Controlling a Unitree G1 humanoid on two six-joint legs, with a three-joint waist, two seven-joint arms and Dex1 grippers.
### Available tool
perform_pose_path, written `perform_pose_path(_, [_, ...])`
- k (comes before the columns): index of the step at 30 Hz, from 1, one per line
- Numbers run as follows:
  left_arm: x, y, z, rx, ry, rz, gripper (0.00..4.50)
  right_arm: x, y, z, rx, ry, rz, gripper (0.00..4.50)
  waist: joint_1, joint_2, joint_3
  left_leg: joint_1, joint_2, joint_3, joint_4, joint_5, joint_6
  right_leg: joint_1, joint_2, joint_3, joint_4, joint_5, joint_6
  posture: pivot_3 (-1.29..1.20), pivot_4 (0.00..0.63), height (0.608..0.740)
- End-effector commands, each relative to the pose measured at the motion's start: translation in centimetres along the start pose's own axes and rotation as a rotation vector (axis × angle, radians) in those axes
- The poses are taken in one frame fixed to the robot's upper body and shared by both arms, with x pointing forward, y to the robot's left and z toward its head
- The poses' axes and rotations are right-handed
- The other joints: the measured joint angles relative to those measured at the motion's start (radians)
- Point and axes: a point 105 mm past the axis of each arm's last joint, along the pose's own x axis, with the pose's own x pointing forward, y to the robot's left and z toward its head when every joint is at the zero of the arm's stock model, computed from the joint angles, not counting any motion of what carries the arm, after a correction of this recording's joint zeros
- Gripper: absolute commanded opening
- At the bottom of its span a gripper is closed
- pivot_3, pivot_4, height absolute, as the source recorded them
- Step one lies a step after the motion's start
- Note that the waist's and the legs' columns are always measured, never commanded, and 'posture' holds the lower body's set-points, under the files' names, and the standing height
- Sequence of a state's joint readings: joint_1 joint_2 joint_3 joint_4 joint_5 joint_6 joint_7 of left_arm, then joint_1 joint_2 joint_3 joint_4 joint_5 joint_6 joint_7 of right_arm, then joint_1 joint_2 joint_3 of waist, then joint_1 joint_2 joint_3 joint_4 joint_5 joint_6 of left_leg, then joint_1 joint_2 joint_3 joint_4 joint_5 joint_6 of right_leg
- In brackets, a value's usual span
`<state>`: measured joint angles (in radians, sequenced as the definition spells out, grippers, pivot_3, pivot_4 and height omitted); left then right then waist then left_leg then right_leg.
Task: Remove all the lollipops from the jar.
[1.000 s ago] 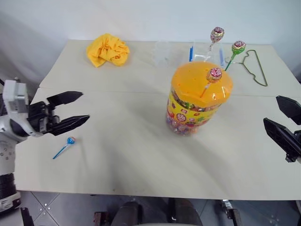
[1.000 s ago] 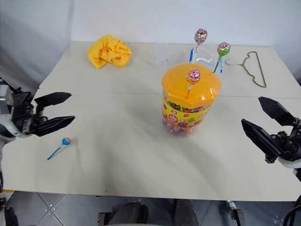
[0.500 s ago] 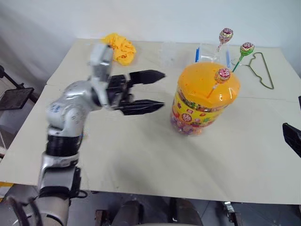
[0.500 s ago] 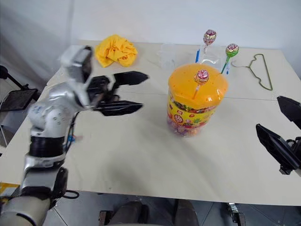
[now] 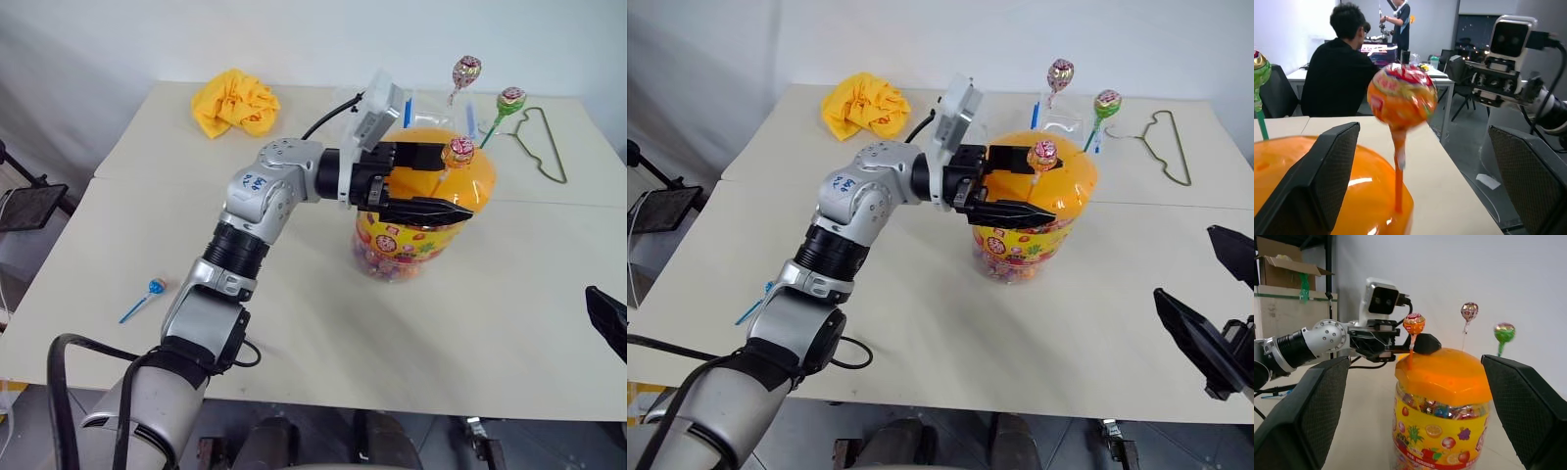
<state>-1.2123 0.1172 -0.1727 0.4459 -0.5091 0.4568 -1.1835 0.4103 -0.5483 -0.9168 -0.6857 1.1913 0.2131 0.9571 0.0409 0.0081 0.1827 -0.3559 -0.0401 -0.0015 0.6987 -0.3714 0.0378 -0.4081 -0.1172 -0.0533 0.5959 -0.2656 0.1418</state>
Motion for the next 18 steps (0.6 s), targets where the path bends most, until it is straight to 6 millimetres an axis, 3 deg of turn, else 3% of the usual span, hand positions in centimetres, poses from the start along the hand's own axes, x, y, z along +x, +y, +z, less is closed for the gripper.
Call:
perform_pose_path(1, [0.4, -0.1, 0.5, 0.009, -0.004, -0.019, 3.54, 0.1, 0.5, 0.7, -0.044, -0.022, -0.002, 4.5, 0.003, 0.0, 0.0, 0.0, 0.0, 0.0, 0.0, 0.0, 0.0, 0.0, 0.0, 0.0, 0.0, 0.0, 0.0, 0.0, 0.15, 0.74])
perform_pose_path(6, [0.0, 0.0, 0.9, 0.013, -0.009, -0.015, 1.96, 0.1, 0.4, 0.6, -0.045, -0.021, -0.005, 4.5, 0.006, 0.0, 0.0, 0.0, 0.0, 0.0, 0.0, 0.0, 0.0, 0.0, 0.0, 0.001, -0.001, 0.0, 0.0, 0.0, 0.15, 0.74])
perform_pose_path(11, [-0.5, 0.3, 2.7, -0.006, -0.087, -0.009, 0.35, 0.5, 0.1, 0.4, -0.043, -0.024, 0.006, 4.5, 0.007, 0.0, 0.0, -0.001, 0.0, 0.0, 0.0, 0.0, 0.0, -0.001, 0.0, 0.001, -0.001, 0.0, 0.0, 0.0, 0.15, 0.74])
perform_pose_path(12, [-0.8, 0.4, 4.0, -0.035, -0.158, -0.006, 0.03, 0.6, 0.1, 0.4, -0.041, -0.026, 0.012, 4.5, 0.009, 0.0, 0.0, -0.001, 0.0, 0.0, 0.0, 0.0, 0.0, -0.001, 0.0, 0.001, -0.001, 0.0, 0.0, 0.0, 0.15, 0.74])
perform_pose_path(15, [-2.5, 1.0, 7.4, -0.072, -0.313, 0.011, 0.03, 1.1, 0.0, 0.3, -0.028, -0.032, 0.037, 4.5, 0.008, 0.0, 0.0, -0.002, 0.0, 0.0, 0.0, 0.0, 0.0, -0.002, 0.0, 0.0, -0.001, 0.0, 0.001, 0.0, 0.15, 0.74])
perform_pose_path(18, [-5.5, 2.4, 7.9, -0.021, -0.233, 0.139, 0.03, 2.0, 0.0, 0.1, -0.013, -0.051, 0.085, 4.5, 0.004, 0.0, 0.0, -0.002, 0.0, 0.0, 0.0, 0.0, 0.0, -0.002, 0.001, 0.0, -0.001, 0.0, 0.001, 0.0, 0.15, 0.74])
